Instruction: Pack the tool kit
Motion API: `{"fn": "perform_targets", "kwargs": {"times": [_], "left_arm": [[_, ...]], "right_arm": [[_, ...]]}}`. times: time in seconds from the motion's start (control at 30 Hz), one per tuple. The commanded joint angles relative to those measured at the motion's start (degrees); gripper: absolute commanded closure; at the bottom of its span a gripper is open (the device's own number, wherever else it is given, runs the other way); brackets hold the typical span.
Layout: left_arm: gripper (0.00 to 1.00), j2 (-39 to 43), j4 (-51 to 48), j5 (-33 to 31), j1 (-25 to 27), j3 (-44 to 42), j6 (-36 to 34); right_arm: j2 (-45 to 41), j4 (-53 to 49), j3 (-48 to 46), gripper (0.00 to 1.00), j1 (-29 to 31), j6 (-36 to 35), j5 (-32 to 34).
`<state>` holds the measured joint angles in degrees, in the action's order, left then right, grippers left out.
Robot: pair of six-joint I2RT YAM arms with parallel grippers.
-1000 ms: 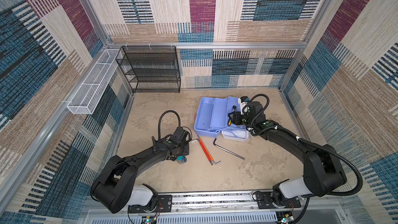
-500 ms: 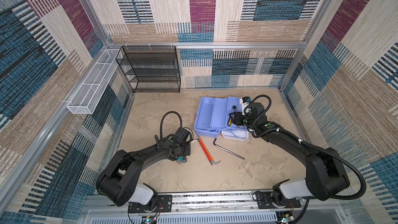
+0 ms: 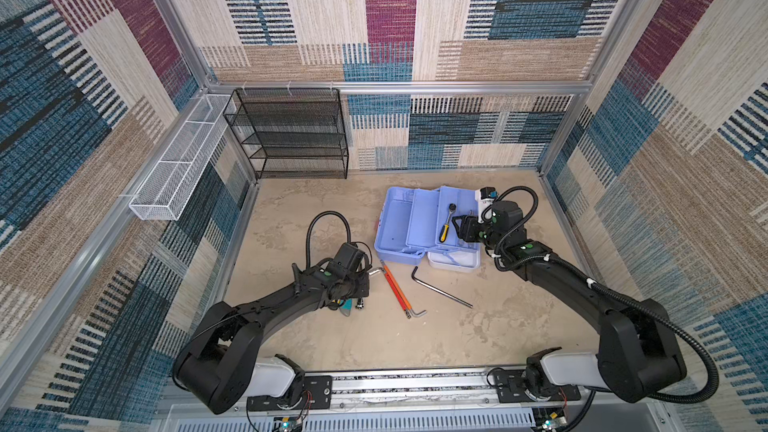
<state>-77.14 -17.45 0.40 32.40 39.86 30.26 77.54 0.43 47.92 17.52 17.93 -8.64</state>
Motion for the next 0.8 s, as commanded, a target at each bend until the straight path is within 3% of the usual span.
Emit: {"fn": "perform_targets", "kwargs": {"times": [0.0,0.17,0.77], "left_arm": [[1.00,1.6,0.6,0.8,0.1,0.9,0.6],[1.00,4.0,0.3,0.7,0.1,0.8,0.7],[1.00,6.0,2.2,1.3,0.1,-0.7,0.9]], "right_arm": [[0.8,1.7,1.1,0.40,0.1,0.9,-2.7],[2.1,1.5,2.1,0.32,0.3,3.3,-4.4],[7.7,-4.3,7.3,0.35,1.9,7.5,-5.7]]}}
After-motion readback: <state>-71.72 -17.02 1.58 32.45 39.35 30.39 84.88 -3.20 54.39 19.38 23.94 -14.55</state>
